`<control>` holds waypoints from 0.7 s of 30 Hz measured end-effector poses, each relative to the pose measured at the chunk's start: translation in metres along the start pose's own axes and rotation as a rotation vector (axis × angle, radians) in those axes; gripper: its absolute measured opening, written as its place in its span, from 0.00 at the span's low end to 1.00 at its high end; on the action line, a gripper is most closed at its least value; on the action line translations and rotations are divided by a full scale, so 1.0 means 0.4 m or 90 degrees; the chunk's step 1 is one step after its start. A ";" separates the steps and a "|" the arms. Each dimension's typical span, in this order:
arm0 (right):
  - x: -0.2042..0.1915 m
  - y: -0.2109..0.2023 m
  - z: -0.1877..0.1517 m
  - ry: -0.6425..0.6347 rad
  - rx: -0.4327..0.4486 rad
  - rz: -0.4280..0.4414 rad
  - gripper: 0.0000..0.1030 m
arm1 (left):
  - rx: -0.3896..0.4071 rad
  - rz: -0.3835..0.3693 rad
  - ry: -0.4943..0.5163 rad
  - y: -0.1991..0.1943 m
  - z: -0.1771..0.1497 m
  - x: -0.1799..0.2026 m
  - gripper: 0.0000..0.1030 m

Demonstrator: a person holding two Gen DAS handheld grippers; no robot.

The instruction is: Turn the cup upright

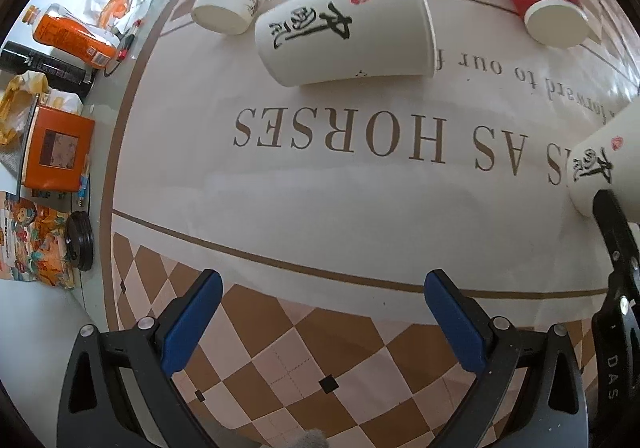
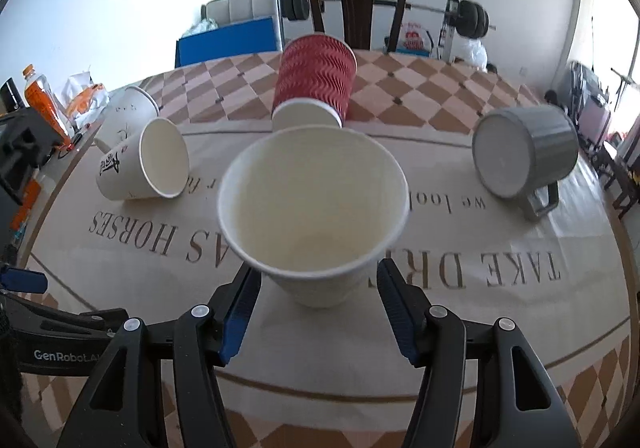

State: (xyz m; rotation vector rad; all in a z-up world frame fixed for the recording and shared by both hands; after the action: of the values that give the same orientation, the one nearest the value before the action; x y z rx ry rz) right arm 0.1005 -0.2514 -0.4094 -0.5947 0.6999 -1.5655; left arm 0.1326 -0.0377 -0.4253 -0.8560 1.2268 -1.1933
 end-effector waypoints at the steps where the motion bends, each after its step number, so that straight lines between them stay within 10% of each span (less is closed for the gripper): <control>1: 0.002 -0.005 -0.001 0.001 -0.006 -0.004 0.65 | 0.007 -0.004 0.000 -0.010 -0.003 0.000 1.00; 11: 0.061 -0.197 0.018 0.044 -0.033 -0.072 0.99 | 0.106 -0.062 0.008 -0.201 -0.033 -0.002 1.00; 21: 0.088 -0.493 0.150 0.060 -0.012 -0.132 1.00 | 0.241 -0.128 0.029 -0.519 -0.032 0.000 1.00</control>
State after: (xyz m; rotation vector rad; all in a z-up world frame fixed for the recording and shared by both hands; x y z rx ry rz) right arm 0.0060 -0.2807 -0.2254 -0.6265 0.7426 -1.7902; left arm 0.0777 -0.0805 -0.2295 -0.6801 0.9224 -1.5549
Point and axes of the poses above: each gripper's, at about its wrist camera, not at the fingertips, and y roughly the way its jaws point, x to its right, z to its top, the point moved 7 cm from there along y, roughly the way its jaws point, and after that the axes turned 7 degrees about x, right-handed, at the moved point
